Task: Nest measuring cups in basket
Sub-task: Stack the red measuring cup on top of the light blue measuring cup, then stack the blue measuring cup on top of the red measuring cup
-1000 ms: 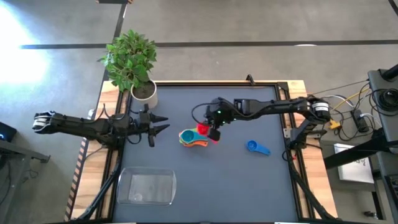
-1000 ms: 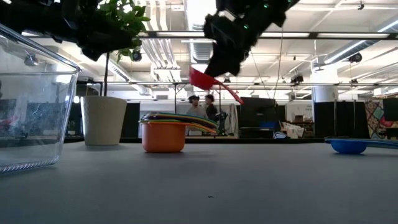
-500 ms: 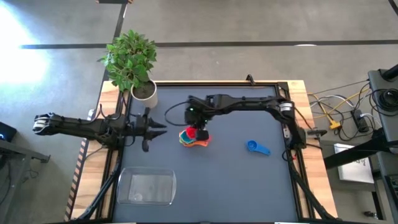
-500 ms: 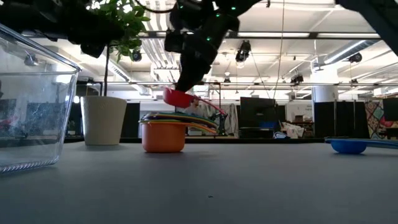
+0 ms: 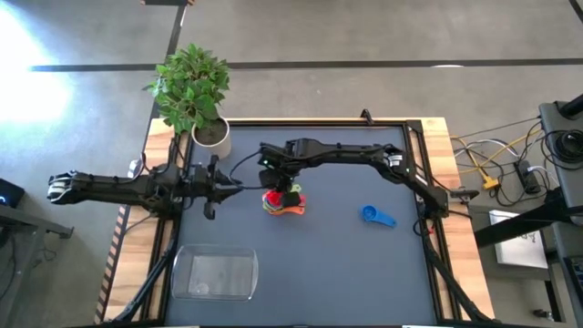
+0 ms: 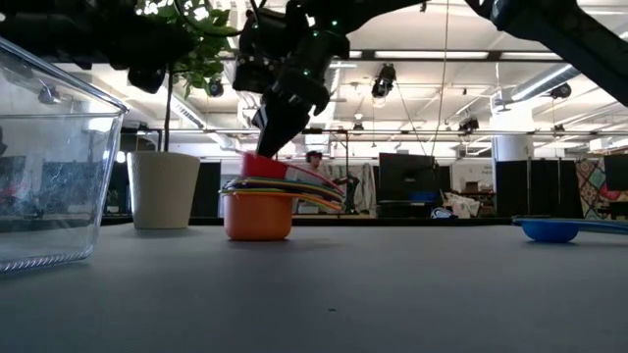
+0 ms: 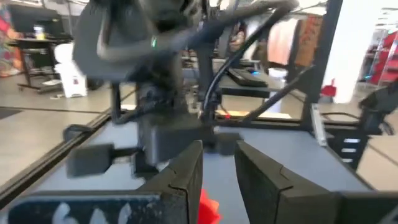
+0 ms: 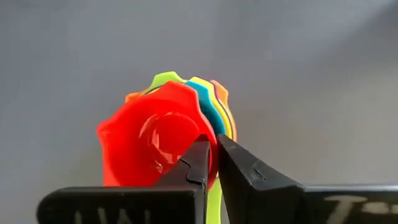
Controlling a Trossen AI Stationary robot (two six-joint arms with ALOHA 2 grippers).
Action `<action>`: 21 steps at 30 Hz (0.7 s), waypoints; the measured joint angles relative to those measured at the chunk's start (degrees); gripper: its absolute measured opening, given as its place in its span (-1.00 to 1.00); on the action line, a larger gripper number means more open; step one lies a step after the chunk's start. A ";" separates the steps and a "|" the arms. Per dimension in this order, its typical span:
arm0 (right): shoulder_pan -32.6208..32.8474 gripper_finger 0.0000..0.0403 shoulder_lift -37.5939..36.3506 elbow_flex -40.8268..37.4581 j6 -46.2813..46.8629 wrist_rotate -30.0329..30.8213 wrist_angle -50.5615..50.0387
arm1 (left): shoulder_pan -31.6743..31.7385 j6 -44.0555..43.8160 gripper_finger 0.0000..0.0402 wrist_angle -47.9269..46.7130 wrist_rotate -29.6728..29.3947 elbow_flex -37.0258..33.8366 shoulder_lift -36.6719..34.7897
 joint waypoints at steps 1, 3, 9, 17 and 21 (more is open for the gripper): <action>0.00 -0.89 0.28 0.00 -0.38 -0.02 -0.02 | 0.04 -0.28 -0.62 0.46 0.11 0.04 0.10; 0.00 -0.81 0.46 -0.05 -0.82 -0.07 -0.07 | 0.04 -0.69 -0.62 1.45 0.11 0.27 0.12; 0.00 -0.43 -0.61 0.03 1.36 0.39 -1.80 | 0.04 -0.72 -0.62 1.35 0.33 0.32 1.08; 0.12 -0.14 -6.99 -3.09 15.25 3.96 -18.69 | 0.04 -0.95 -0.62 1.89 0.33 0.32 1.41; 2.88 -0.15 -14.97 -15.14 22.38 8.97 -15.84 | 0.04 -0.90 -0.62 1.99 0.33 0.32 1.56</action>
